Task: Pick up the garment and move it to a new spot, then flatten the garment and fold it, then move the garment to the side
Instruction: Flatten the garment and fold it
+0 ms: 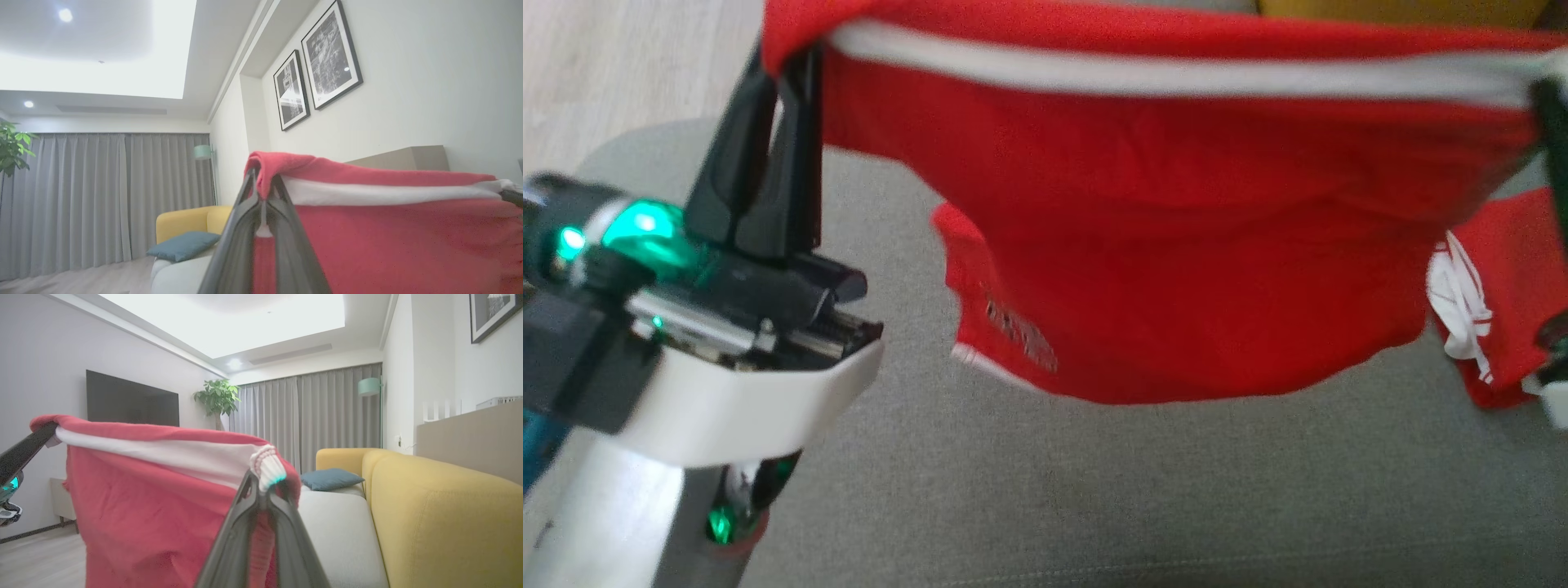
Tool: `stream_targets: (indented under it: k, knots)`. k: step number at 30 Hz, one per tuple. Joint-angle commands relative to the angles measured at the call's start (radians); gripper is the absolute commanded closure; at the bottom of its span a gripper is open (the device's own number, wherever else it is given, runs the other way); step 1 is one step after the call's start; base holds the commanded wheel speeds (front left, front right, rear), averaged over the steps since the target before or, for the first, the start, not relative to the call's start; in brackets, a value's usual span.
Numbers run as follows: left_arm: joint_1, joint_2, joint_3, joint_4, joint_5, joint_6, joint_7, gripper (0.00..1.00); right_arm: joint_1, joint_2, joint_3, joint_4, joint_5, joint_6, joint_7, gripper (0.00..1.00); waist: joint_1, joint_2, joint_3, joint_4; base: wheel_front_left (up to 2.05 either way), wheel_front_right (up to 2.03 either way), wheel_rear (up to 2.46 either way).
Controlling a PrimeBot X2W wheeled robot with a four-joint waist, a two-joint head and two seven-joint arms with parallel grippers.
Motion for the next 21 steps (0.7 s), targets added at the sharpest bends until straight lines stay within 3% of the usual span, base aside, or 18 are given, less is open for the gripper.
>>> stream_targets:
  k: [1,5,9,16,21]
  knots:
    - [-0.06,0.031,0.049,-0.037,0.003,0.002,0.022,1.0,-0.039,-0.021,-0.007,-0.034,0.025,-0.001,0.022,1.0,0.0,-0.0001,-0.014,-0.005,0.0,0.0,0.0]
    - [-0.121,0.028,0.037,-0.018,-0.017,-0.018,0.067,1.0,-0.1,-0.011,-0.026,-0.027,0.073,-0.001,0.056,1.0,0.0,-0.0001,-0.017,-0.01,0.0,0.0,0.0]
    - [-0.185,-0.005,0.02,0.111,-0.072,-0.051,0.078,1.0,-0.171,-0.001,0.007,0.059,0.102,-0.001,0.066,1.0,0.0,-0.0001,0.003,-0.012,0.0,0.0,0.0]
    - [-0.441,-0.097,0.034,0.581,-0.139,-0.135,-0.039,1.0,-0.461,0.001,0.164,0.368,0.104,-0.001,-0.016,1.0,0.0,-0.0001,0.078,-0.019,0.0,0.0,0.0]
    - [-0.663,-0.139,0.079,0.924,-0.136,-0.164,-0.146,1.0,-0.717,0.065,0.271,0.674,0.074,-0.001,-0.148,1.0,0.0,-0.0001,0.142,-0.039,0.0,0.0,0.0]
